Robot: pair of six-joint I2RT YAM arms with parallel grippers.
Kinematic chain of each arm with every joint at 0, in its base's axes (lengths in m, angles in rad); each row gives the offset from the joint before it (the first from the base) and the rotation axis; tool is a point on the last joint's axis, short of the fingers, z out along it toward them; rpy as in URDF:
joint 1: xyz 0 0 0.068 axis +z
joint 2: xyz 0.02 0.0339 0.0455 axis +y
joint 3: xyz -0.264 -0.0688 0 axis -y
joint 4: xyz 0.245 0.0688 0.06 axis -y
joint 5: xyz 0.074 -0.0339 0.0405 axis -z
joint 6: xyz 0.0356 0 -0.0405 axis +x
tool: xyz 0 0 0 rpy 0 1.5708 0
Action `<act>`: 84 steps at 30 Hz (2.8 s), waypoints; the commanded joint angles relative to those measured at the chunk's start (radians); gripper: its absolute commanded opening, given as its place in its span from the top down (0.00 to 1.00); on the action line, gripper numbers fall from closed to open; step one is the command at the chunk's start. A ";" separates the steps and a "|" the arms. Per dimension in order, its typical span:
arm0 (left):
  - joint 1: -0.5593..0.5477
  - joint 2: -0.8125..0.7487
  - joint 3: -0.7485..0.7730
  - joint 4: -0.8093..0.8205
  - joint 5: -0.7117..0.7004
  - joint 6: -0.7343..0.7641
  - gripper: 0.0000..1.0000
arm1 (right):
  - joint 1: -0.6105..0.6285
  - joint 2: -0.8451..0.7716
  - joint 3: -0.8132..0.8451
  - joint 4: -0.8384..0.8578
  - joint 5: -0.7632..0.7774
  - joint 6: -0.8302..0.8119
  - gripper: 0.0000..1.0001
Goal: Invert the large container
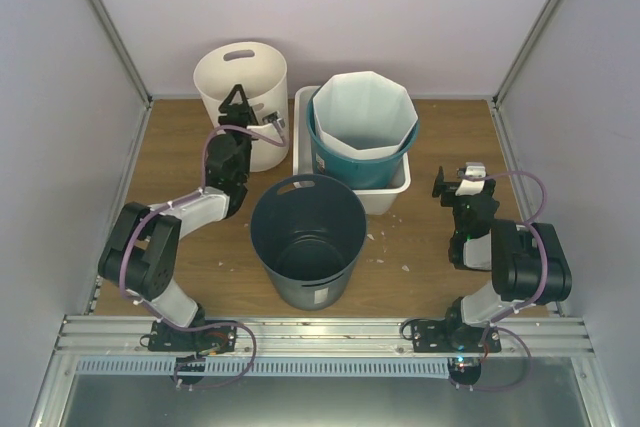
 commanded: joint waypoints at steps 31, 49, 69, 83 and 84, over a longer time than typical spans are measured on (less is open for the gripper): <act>0.129 -0.054 0.058 0.168 0.072 -0.071 0.41 | 0.006 0.012 0.009 0.046 0.004 -0.009 0.00; 0.139 0.040 -0.015 0.346 0.094 -0.062 0.29 | 0.006 0.013 0.010 0.046 0.003 -0.009 0.00; 0.148 0.116 0.019 0.411 0.158 -0.065 0.30 | 0.007 0.014 0.010 0.046 0.003 -0.008 0.00; 0.155 0.192 0.046 0.607 0.244 -0.030 0.19 | 0.006 0.012 0.009 0.046 0.003 -0.009 0.00; 0.155 0.206 0.047 0.631 0.254 -0.024 0.15 | 0.006 0.012 0.009 0.046 0.004 -0.009 0.00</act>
